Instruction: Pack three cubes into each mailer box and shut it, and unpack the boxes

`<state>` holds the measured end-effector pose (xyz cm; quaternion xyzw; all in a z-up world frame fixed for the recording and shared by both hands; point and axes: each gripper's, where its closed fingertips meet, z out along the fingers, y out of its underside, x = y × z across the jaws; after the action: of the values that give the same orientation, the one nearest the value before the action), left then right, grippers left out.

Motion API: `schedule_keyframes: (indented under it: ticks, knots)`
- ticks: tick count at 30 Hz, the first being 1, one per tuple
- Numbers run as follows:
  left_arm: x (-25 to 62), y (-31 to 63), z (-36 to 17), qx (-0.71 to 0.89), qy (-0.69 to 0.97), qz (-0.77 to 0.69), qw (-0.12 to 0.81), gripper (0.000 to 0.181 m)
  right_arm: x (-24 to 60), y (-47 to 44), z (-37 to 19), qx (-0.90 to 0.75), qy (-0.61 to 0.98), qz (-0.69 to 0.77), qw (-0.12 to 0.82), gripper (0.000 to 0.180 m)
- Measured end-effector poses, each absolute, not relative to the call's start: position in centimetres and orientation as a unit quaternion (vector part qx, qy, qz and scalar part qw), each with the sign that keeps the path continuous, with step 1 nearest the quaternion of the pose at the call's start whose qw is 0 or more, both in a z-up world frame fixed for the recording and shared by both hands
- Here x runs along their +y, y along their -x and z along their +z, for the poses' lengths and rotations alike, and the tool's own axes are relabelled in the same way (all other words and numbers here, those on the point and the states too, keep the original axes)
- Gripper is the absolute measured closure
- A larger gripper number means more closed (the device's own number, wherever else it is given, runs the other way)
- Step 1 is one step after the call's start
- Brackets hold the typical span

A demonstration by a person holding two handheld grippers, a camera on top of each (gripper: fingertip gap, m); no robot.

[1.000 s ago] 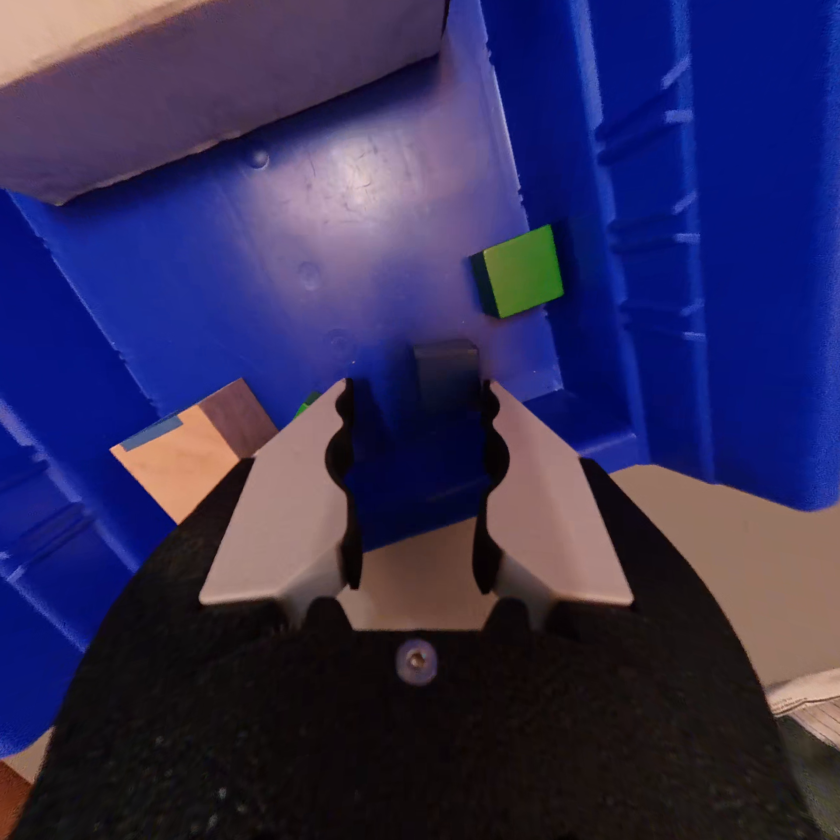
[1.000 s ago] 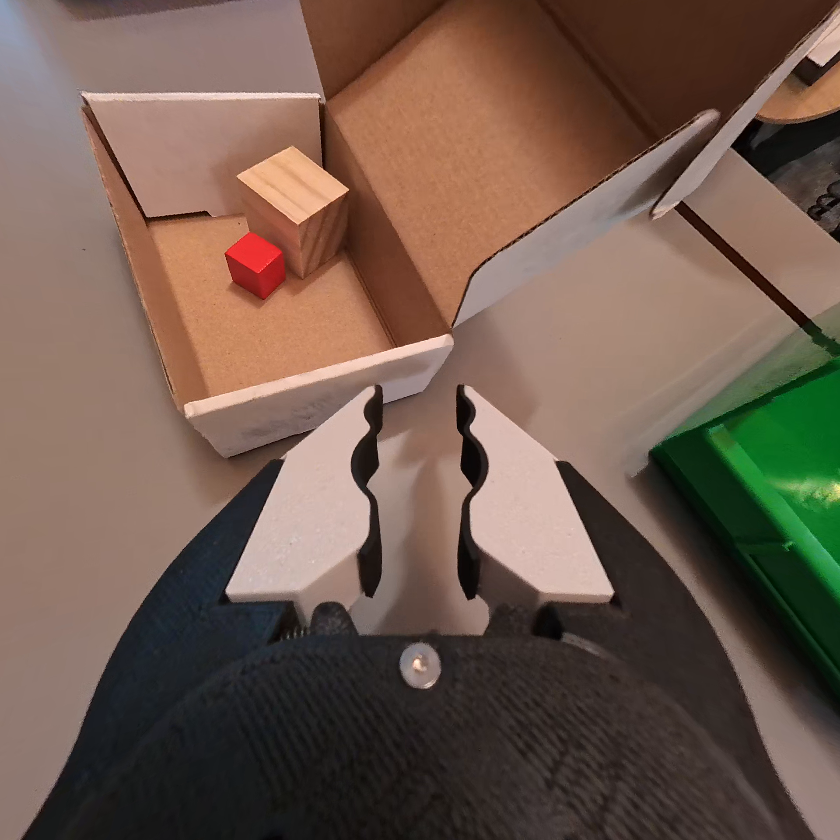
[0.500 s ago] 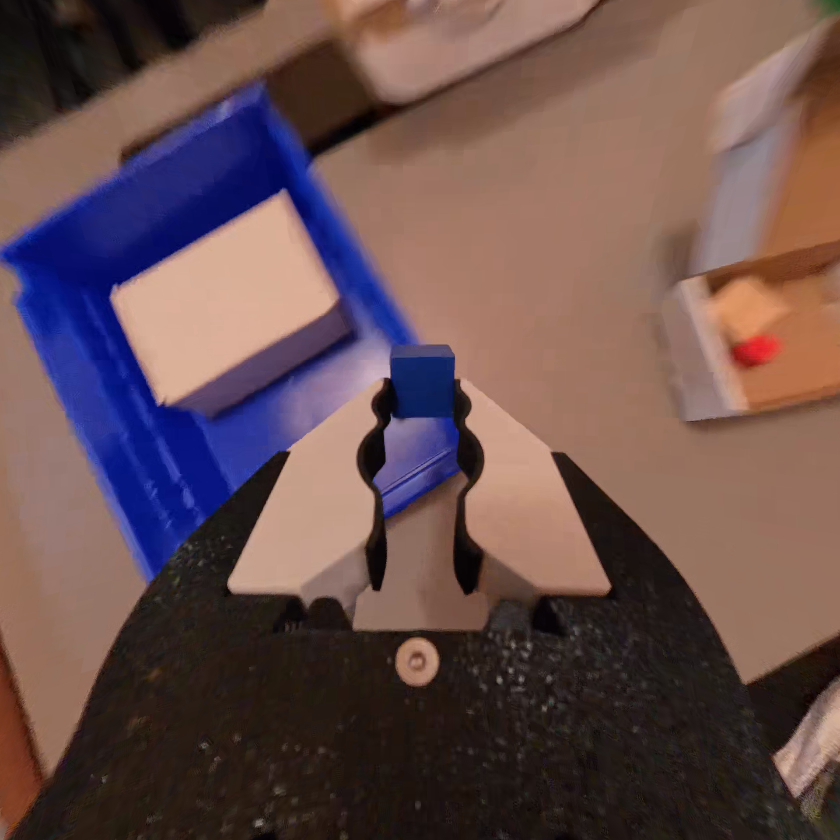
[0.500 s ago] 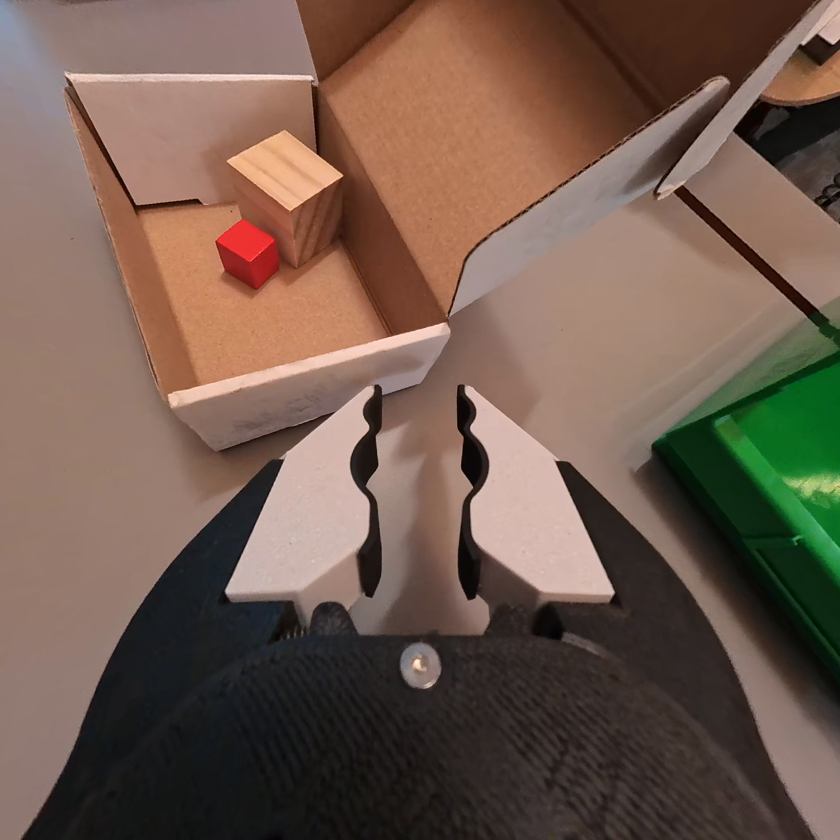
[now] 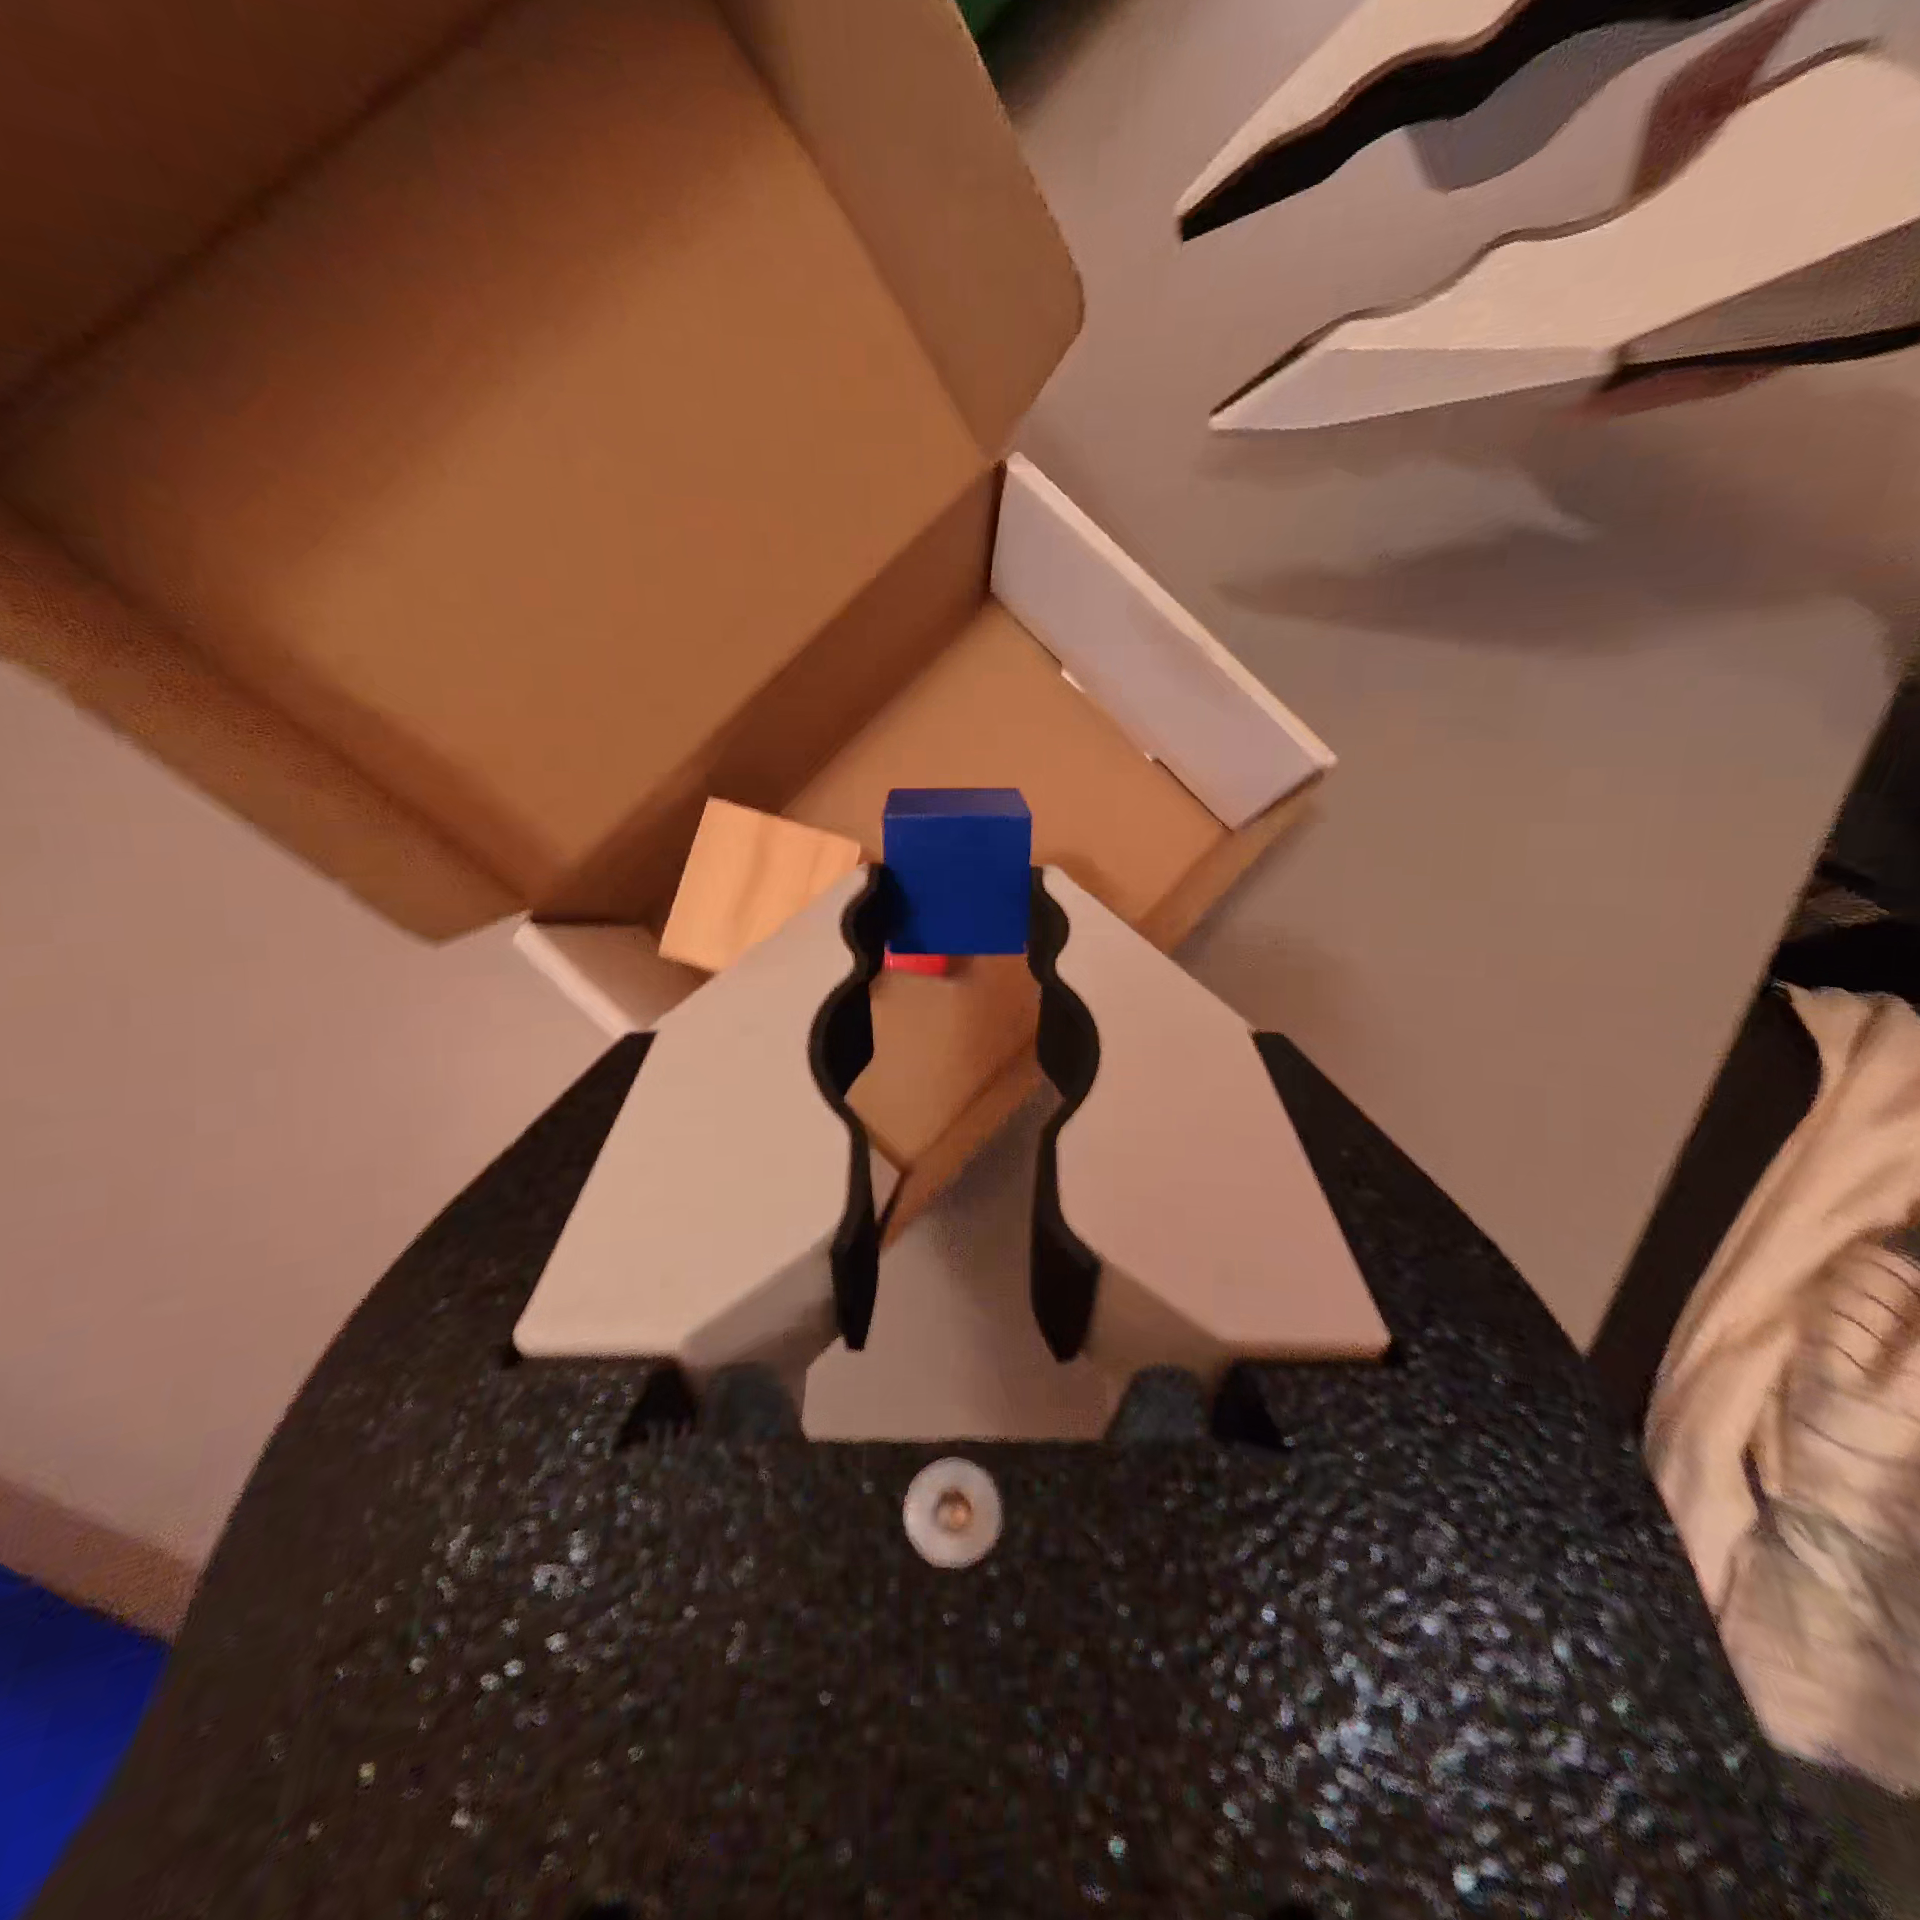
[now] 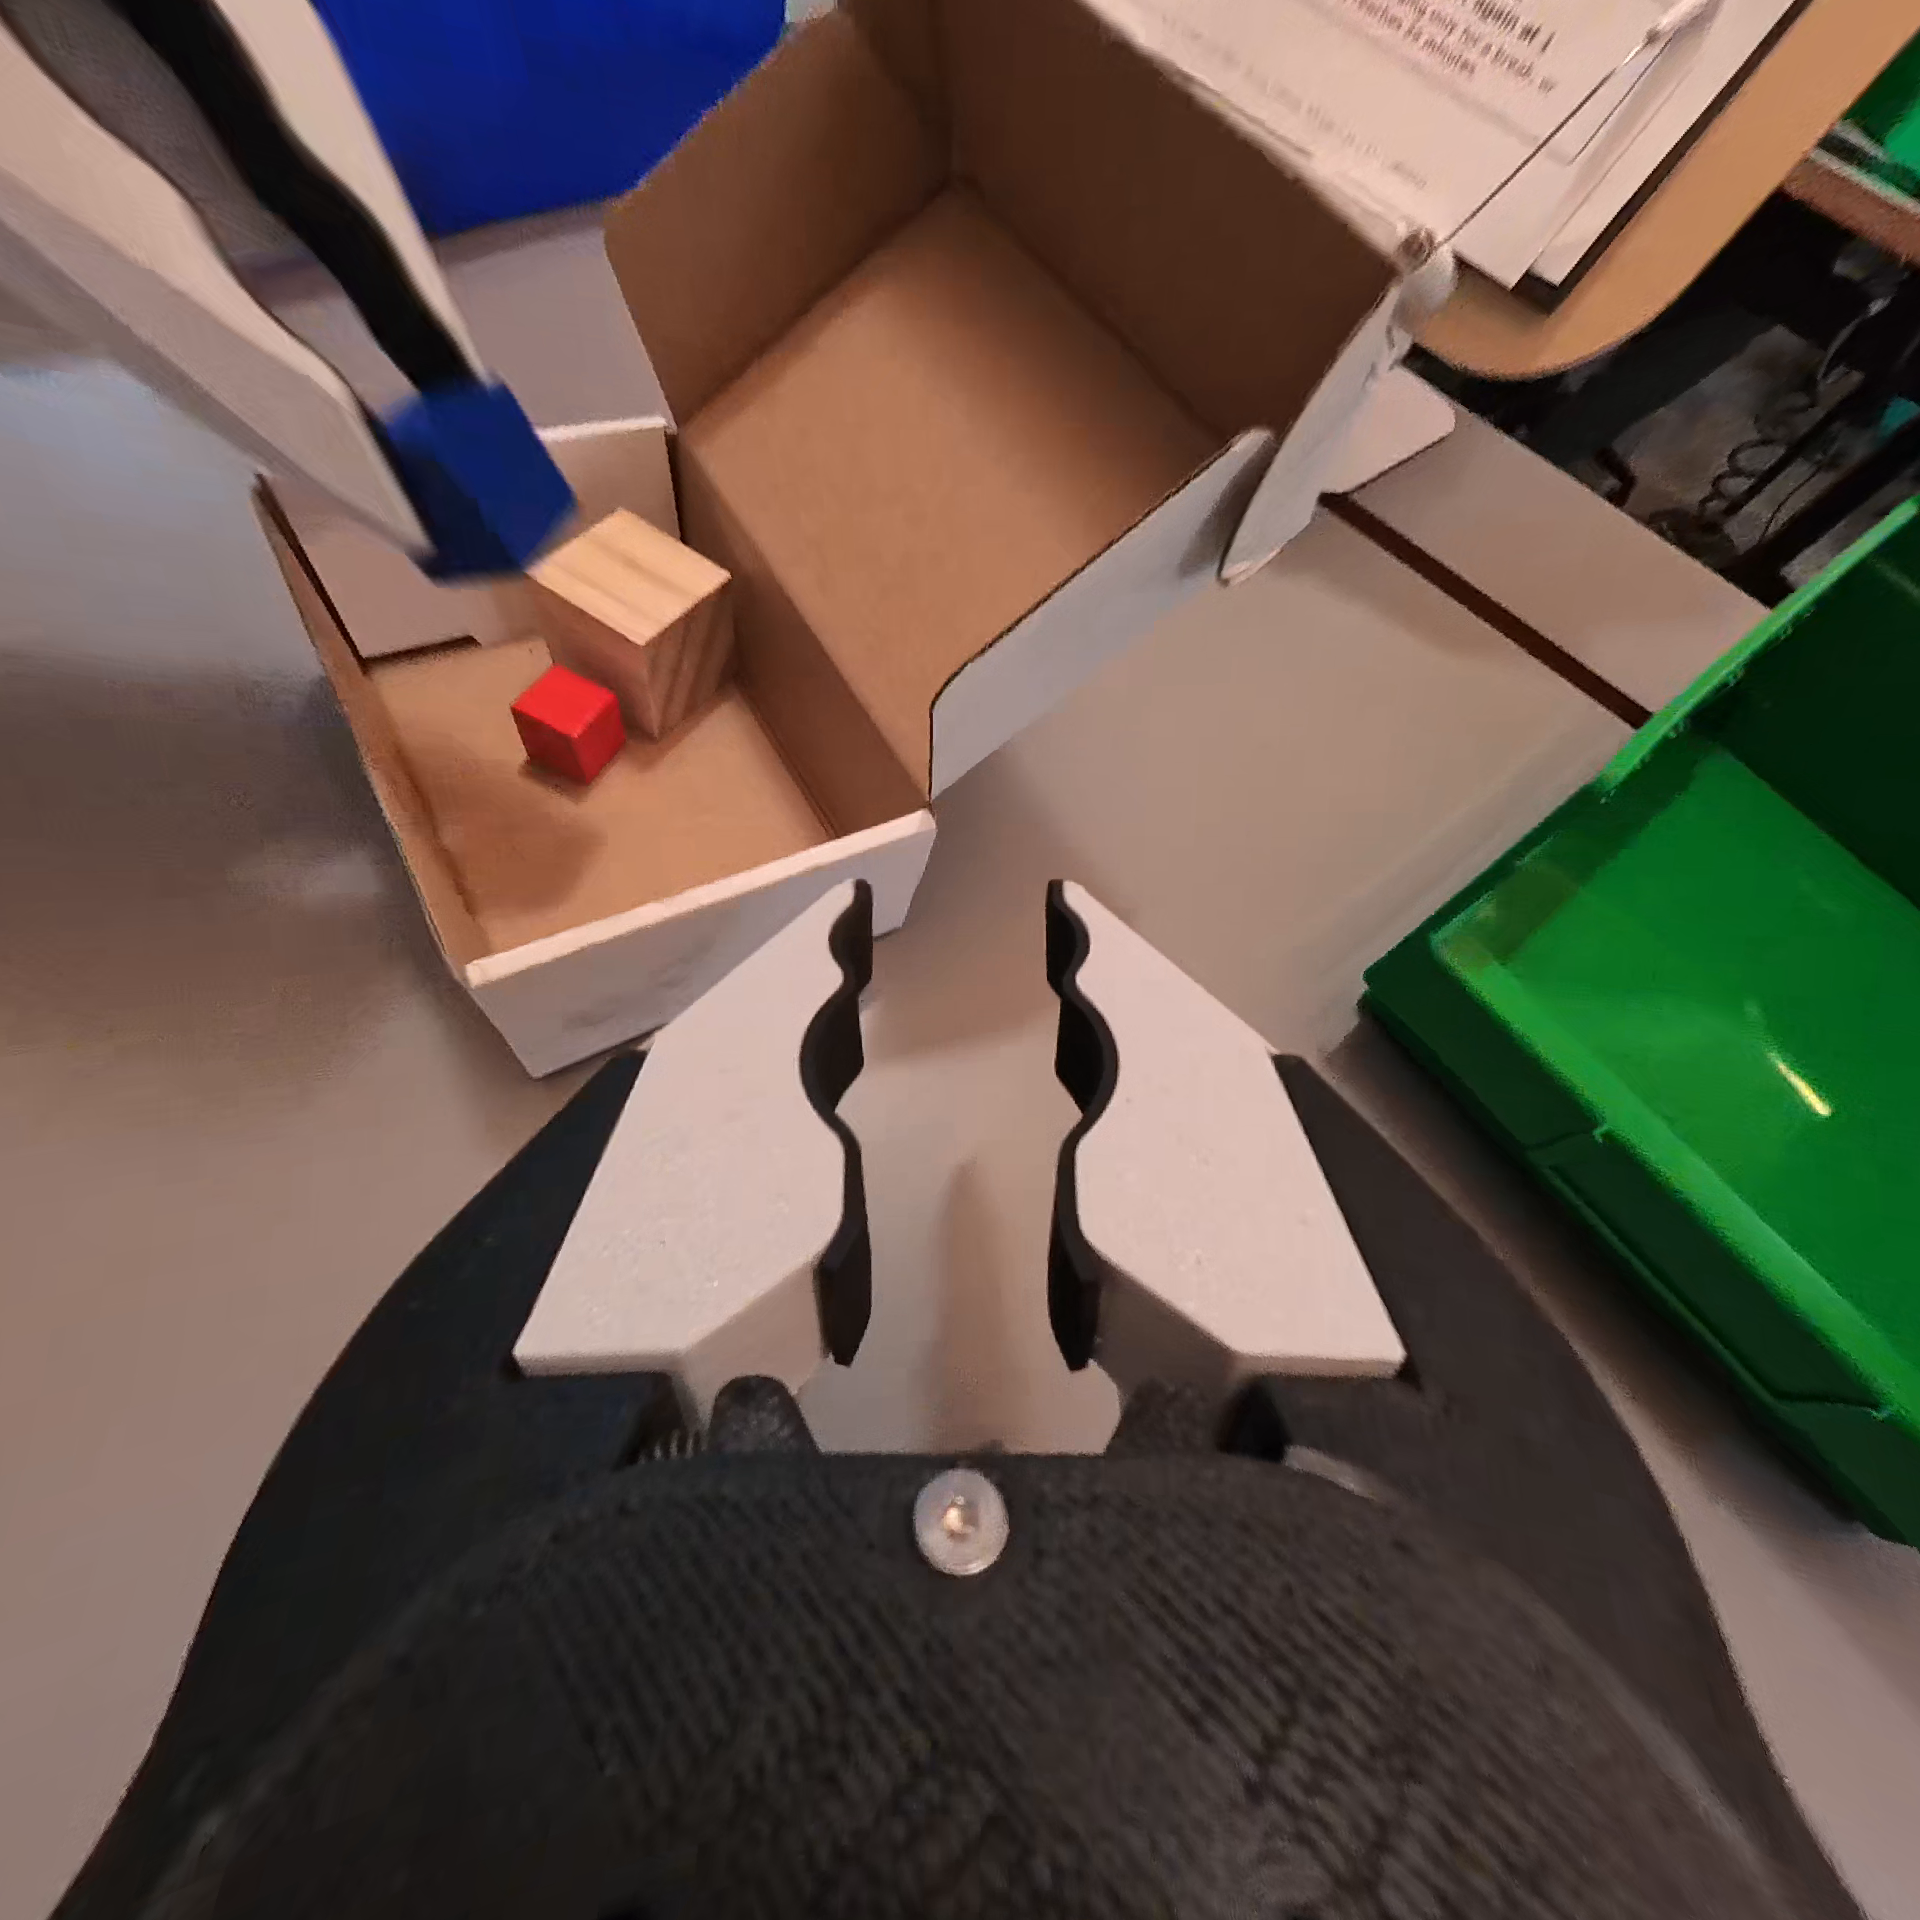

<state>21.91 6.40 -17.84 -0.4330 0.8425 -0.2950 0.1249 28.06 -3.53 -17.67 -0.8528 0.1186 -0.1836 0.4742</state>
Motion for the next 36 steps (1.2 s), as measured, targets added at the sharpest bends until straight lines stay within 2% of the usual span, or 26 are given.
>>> schedule_keyframes:
  ticks: [3, 5, 7, 10, 12, 17, 21, 22, 24, 25, 30, 33, 36]
  knots:
    - [5.3, -23.5, -19.2, 0.841, 0.438, -0.290, 0.130, 0.155, -3.7, -28.3, -16.9, 0.123, 0.844, -0.195, 0.484, 0.148]
    - [5.7, -24.2, -18.6, 0.829, 0.450, -0.295, 0.151, 0.126, -3.6, -28.6, -16.4, 0.124, 0.835, -0.216, 0.491, 0.148]
    - [6.6, -24.9, -16.9, 0.809, 0.459, -0.315, 0.189, 0.131, -3.3, -29.0, -15.6, 0.139, 0.820, -0.234, 0.505, 0.148]
    - [10.3, -26.1, -13.8, 0.763, 0.488, -0.320, 0.278, 0.149, -3.0, -29.8, -14.1, 0.186, 0.783, -0.249, 0.539, 0.148]
    - [13.3, -26.9, -12.1, 0.726, 0.513, -0.314, 0.335, 0.151, -2.8, -30.2, -13.2, 0.209, 0.760, -0.254, 0.560, 0.148]
    - [15.4, -28.8, -12.0, 0.692, 0.540, -0.320, 0.356, 0.156, -1.1, -31.4, -12.9, 0.243, 0.753, -0.242, 0.562, 0.150]
    - [15.0, -30.3, -13.4, 0.696, 0.540, -0.304, 0.364, 0.159, 0.8, -32.8, -13.8, 0.281, 0.751, -0.222, 0.555, 0.138]
    - [15.0, -30.6, -13.6, 0.695, 0.540, -0.301, 0.367, 0.163, 1.0, -33.4, -14.0, 0.289, 0.749, -0.230, 0.549, 0.139]
    - [14.9, -31.2, -13.7, 0.691, 0.536, -0.302, 0.380, 0.178, 1.3, -34.3, -13.8, 0.297, 0.743, -0.247, 0.547, 0.161]
    - [14.9, -31.3, -13.6, 0.686, 0.536, -0.304, 0.387, 0.178, 1.4, -34.7, -13.7, 0.301, 0.741, -0.251, 0.546, 0.164]
    - [14.7, -30.3, -12.1, 0.635, 0.511, -0.344, 0.465, 0.178, 1.9, -34.7, -11.9, 0.281, 0.703, -0.314, 0.572, 0.170]
    - [14.3, -28.3, -12.6, 0.617, 0.496, -0.355, 0.498, 0.178, 1.8, -33.6, -12.9, 0.266, 0.708, -0.351, 0.552, 0.172]
    - [14.0, -25.5, -12.3, 0.594, 0.465, -0.378, 0.537, 0.178, 1.2, -31.4, -12.7, 0.273, 0.684, -0.361, 0.572, 0.175]
